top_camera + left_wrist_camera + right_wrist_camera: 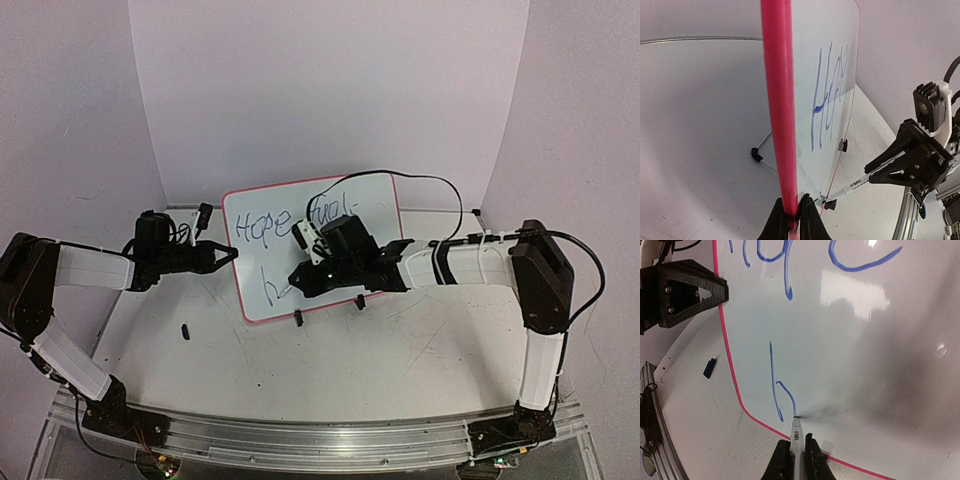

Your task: Write a sentence on the whiteboard

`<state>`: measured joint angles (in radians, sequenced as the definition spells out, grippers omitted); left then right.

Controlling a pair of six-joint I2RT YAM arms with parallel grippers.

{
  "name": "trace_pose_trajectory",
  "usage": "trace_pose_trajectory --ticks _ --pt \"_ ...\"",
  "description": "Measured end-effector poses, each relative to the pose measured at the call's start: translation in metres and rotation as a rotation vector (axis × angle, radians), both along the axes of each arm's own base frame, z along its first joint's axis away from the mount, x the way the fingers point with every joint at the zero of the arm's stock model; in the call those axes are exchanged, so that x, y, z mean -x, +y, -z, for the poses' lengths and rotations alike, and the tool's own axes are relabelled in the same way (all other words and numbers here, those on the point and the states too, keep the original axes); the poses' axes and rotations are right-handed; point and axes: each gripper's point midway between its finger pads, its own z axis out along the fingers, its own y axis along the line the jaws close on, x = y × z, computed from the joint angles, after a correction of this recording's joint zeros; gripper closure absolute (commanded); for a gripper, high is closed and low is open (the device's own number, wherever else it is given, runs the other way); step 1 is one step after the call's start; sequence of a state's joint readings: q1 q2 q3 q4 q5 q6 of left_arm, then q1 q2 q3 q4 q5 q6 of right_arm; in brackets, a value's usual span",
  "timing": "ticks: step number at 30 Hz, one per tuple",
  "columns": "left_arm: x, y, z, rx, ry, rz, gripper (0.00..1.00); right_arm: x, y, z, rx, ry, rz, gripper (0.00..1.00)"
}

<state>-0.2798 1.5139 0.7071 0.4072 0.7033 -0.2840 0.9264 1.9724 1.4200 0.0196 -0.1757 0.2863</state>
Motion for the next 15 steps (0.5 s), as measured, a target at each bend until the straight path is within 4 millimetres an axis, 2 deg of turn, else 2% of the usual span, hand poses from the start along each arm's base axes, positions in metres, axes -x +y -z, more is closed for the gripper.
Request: trace_pose_trajectory --ticks 4,10,13,15 --pt "0.0 0.0 0.0 -0.001 0.0 0.0 1.0 0.005 -0.002 0.009 0.008 0.023 -0.006 1.0" --pt "0.0 0.0 0.0 0.0 -0.001 0.0 1.0 0.005 -0.003 0.005 0.0 0.022 -0.005 1.0" --pt "0.0 0.0 0.0 0.0 -0.001 0.001 1.0 0.005 -0.004 -0.011 -0.026 0.007 -0.003 1.0" --pt "0.0 0.0 0.0 0.0 -0.001 0.001 1.0 0.004 -0.008 -0.035 -0.069 -0.016 0.002 1.0"
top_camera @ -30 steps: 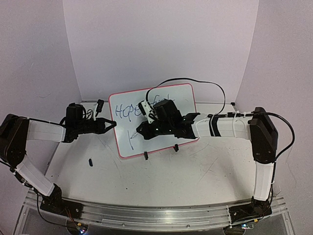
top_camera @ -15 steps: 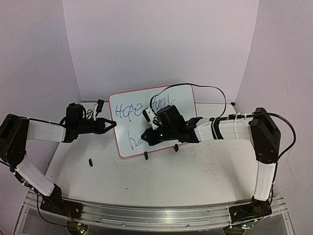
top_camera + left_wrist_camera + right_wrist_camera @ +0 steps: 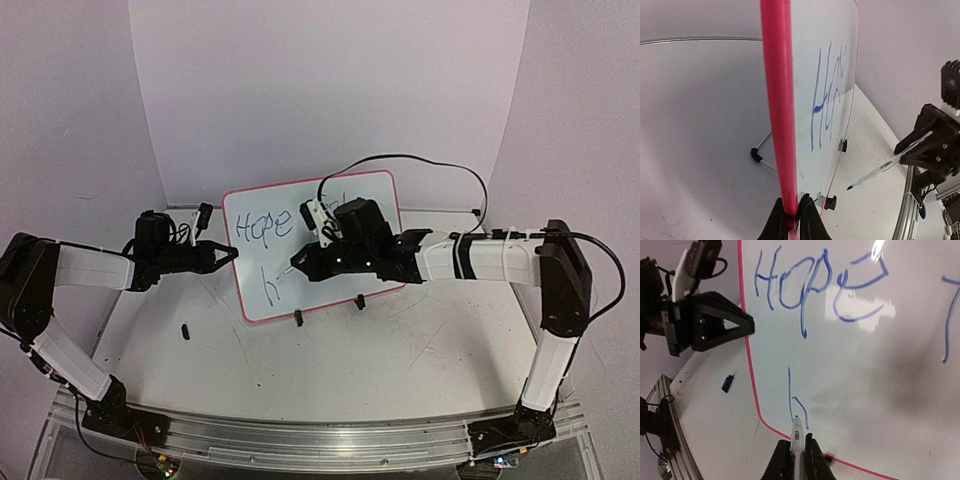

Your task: Write a sentence on the whiteboard

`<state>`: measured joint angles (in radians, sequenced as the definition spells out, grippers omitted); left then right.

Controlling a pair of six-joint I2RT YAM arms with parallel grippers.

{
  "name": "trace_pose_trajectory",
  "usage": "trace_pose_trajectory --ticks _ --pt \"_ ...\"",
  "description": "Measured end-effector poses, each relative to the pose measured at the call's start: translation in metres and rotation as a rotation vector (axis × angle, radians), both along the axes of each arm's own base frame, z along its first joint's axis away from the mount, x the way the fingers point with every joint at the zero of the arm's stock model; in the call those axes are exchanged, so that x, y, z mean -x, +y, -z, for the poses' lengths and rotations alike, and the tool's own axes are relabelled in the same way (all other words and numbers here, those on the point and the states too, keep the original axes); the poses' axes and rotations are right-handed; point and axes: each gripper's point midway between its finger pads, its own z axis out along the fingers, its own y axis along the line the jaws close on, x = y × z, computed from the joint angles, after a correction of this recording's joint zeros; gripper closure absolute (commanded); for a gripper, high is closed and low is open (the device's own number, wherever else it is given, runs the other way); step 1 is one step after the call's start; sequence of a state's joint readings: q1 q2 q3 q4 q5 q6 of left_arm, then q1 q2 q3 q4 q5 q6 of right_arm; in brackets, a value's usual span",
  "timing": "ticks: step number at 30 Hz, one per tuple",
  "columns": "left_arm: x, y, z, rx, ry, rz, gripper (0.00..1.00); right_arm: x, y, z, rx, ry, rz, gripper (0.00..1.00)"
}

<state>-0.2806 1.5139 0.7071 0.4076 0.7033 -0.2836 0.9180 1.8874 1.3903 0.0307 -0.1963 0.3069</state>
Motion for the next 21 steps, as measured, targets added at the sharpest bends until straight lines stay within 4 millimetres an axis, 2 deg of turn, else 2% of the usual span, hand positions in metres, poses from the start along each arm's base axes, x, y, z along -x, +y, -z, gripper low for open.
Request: trace_pose_trajectory --ticks 3,5,11,16,21 --pt "0.0 0.0 0.0 0.0 0.0 0.0 1.0 -0.004 -0.002 -0.023 -0.05 -0.031 0.005 1.0" --pt "0.0 0.0 0.0 0.0 0.0 0.0 1.0 -0.009 -0.005 -0.028 -0.064 -0.038 0.009 1.0" --pt "0.0 0.0 0.0 0.0 0.0 0.0 1.0 -0.017 -0.012 -0.025 -0.059 -0.032 0.024 1.0" --pt "0.0 0.0 0.0 0.0 0.0 0.0 1.0 -0.017 -0.011 -0.017 -0.041 -0.029 0.012 1.0" --pt "0.0 0.0 0.0 0.0 0.0 0.0 1.0 -0.016 -0.011 -0.017 -0.046 -0.023 0.001 1.0"
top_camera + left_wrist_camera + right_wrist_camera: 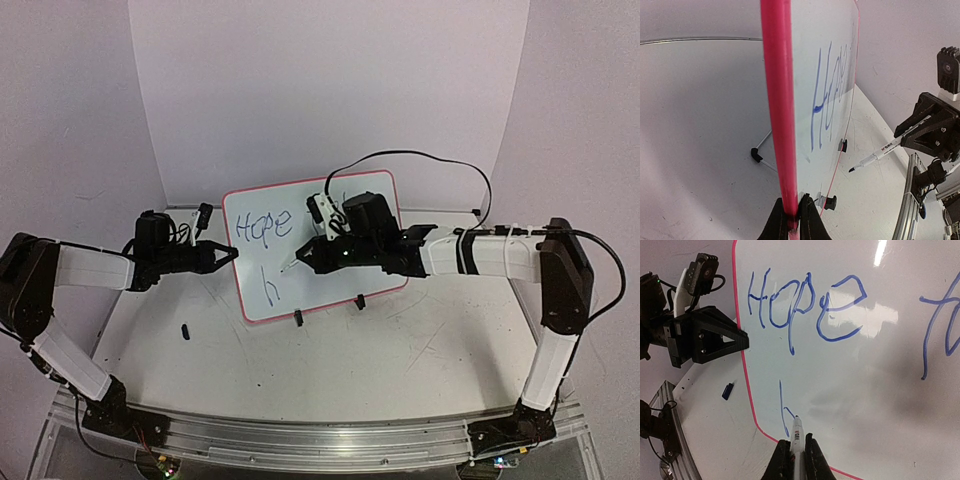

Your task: Write a sentence on the whiteboard

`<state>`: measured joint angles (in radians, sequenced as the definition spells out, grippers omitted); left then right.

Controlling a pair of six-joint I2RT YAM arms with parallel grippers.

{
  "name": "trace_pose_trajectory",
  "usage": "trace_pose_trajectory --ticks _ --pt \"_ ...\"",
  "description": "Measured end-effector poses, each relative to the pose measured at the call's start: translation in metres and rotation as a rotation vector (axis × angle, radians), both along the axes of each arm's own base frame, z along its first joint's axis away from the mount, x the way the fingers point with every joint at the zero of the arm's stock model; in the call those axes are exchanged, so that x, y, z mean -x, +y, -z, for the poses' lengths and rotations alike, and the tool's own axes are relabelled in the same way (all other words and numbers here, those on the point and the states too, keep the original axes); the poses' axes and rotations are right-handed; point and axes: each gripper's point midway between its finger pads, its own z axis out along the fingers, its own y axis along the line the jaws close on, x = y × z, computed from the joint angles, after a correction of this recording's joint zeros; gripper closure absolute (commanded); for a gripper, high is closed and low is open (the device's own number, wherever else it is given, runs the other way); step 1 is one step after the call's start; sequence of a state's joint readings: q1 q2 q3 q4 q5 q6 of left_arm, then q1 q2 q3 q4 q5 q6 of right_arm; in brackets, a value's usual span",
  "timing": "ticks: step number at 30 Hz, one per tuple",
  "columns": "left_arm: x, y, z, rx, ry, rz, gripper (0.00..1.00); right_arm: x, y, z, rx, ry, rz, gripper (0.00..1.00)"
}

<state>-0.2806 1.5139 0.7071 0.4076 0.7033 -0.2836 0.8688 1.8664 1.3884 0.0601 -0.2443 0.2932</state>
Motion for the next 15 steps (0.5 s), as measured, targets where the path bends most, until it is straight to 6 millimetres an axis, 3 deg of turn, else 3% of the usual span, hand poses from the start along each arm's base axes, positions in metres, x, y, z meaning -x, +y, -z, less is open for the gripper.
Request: trace_pose_trajectory --ticks 15 --pt "0.0 0.0 0.0 0.0 0.0 0.0 1.0 0.002 0.006 0.033 0.031 0.06 -0.032 1.0"
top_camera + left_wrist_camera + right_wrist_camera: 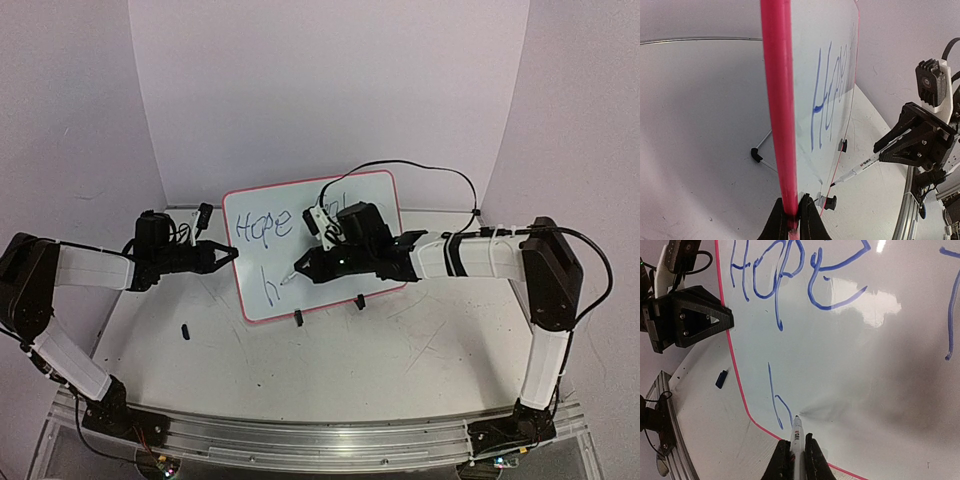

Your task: Write a sentence on the whiteboard

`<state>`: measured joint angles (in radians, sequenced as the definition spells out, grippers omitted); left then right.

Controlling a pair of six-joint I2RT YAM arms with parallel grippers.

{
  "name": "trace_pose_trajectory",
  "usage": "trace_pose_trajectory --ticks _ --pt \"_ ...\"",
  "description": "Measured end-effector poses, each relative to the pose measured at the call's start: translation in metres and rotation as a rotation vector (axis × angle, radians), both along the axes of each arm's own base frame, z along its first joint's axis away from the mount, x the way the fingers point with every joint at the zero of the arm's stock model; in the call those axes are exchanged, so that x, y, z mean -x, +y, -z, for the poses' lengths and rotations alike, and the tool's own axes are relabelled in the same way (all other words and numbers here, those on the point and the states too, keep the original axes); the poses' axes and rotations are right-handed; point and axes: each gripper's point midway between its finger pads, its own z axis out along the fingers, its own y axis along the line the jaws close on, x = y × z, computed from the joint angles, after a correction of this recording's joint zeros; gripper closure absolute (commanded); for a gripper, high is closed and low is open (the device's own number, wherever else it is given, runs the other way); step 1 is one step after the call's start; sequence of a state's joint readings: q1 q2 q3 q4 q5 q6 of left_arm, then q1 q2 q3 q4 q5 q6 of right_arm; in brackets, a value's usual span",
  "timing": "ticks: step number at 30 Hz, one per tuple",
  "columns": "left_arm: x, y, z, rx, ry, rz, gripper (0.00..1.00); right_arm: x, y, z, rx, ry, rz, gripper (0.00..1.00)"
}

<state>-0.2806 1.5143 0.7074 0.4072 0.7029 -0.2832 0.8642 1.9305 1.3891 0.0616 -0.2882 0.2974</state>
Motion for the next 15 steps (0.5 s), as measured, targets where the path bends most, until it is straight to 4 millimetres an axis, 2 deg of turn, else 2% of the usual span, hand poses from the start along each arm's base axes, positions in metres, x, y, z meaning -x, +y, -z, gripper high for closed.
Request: trace_pose_trajectory --ticks 7,15 --pt "0.0 0.0 0.0 0.0 0.0 0.0 1.0 0.002 0.002 0.011 0.005 0.031 -0.006 1.0" --pt "0.0 0.0 0.0 -0.005 0.002 0.001 1.0 -0.004 -0.002 0.011 0.009 0.026 0.021 1.0"
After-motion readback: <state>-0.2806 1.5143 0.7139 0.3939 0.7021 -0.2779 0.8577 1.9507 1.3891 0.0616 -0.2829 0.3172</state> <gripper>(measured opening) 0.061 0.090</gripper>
